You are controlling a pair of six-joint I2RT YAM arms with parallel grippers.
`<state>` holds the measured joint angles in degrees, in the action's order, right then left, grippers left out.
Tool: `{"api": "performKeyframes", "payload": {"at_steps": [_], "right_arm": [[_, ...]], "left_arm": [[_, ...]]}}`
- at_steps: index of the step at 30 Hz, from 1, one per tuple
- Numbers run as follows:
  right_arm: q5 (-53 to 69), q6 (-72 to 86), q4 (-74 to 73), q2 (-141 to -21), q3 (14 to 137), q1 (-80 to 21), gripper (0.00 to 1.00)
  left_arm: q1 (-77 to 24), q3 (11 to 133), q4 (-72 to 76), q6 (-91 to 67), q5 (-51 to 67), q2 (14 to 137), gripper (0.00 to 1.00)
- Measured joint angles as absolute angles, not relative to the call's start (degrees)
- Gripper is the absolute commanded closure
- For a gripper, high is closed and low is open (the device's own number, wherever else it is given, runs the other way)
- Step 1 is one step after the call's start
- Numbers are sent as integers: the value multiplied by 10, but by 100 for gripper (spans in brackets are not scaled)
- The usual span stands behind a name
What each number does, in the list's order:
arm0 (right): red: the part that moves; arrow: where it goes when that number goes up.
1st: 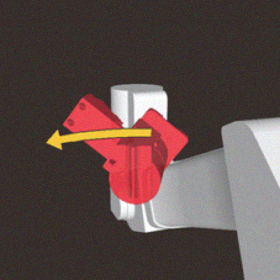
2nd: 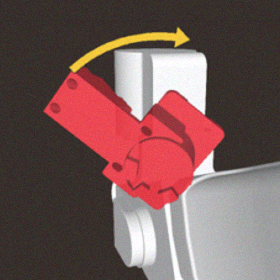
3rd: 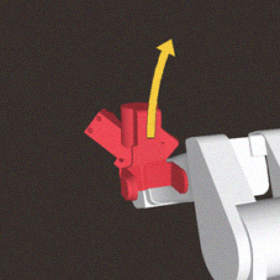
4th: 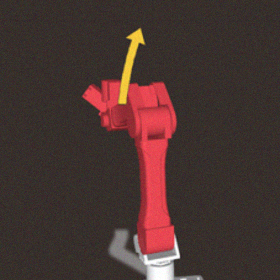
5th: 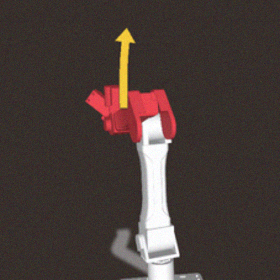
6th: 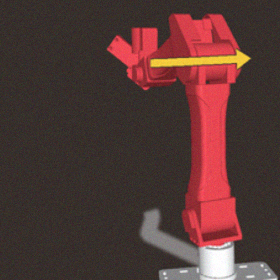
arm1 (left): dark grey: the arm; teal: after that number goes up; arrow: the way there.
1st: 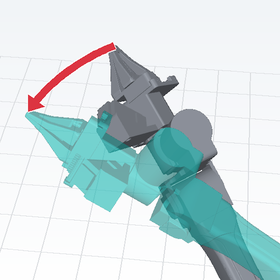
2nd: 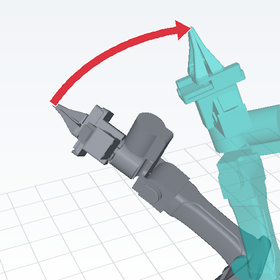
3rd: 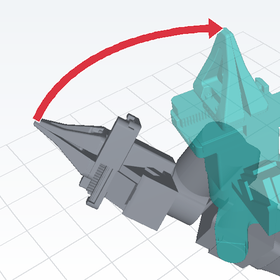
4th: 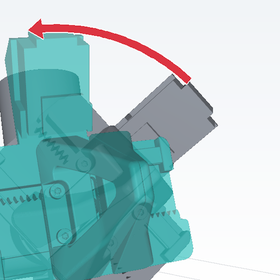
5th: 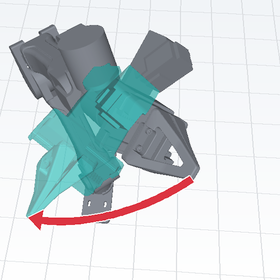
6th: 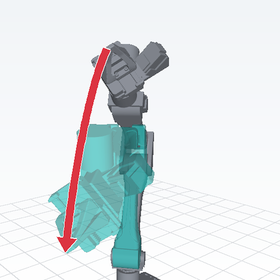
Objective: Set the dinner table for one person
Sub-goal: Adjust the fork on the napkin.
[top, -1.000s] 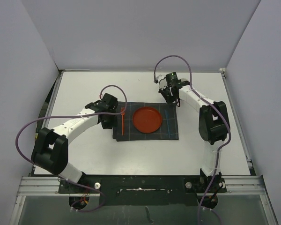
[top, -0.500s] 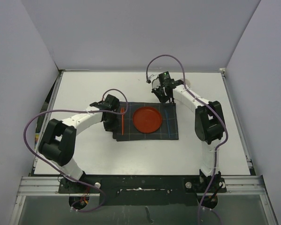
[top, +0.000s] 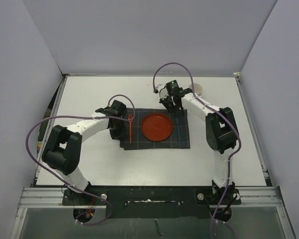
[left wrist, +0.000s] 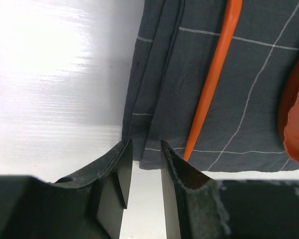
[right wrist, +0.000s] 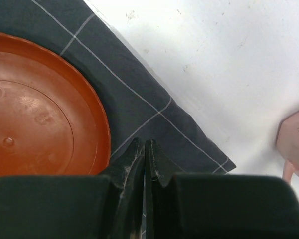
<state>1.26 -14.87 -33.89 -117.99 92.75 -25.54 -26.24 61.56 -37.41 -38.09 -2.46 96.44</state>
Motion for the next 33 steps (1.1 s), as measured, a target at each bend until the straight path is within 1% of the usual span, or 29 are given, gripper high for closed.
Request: {"api": "performKeyframes", "payload": {"at_steps": [10,33], "right_arm": [[13,-149,-330,-1208,917,-255,100],[18,-149,-329,-1208,901,-256,100]], "left_arm": [[-250,622,-373,-380,-19,989,73],[-250,636,-364,-381,0,1002,74]]}}
